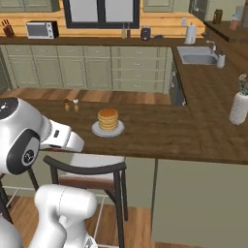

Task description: Take the strawberry from the fridge and place it on top of the pancake, located on the dining counter.

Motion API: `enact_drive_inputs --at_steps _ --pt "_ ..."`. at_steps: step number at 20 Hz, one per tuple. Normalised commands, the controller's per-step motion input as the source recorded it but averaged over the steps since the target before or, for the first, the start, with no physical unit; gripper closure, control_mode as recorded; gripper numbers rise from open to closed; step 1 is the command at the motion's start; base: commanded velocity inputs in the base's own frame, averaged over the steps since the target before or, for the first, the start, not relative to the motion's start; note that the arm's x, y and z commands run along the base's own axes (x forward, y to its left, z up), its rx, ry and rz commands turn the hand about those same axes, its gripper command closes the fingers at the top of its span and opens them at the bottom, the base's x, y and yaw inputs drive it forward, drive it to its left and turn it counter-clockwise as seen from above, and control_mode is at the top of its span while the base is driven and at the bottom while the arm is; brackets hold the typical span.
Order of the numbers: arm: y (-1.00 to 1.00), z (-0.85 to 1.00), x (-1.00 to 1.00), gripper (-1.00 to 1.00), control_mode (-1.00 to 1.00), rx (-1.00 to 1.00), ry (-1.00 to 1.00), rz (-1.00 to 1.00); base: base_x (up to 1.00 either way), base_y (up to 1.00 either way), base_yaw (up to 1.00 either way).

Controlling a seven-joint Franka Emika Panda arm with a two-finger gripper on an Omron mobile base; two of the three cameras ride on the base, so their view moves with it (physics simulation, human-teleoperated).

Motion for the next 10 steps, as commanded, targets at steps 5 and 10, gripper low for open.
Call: enact_drive_inputs --at_steps 5,10 --pt "0.00 0.00 0.00 1.00 1.00 0.00 0.00 0.00 0.61 0.00 0.10" --pt "0.00 0.00 0.00 1.00 1.00 0.00 0.00 0.00 0.70 0.16 0.00"
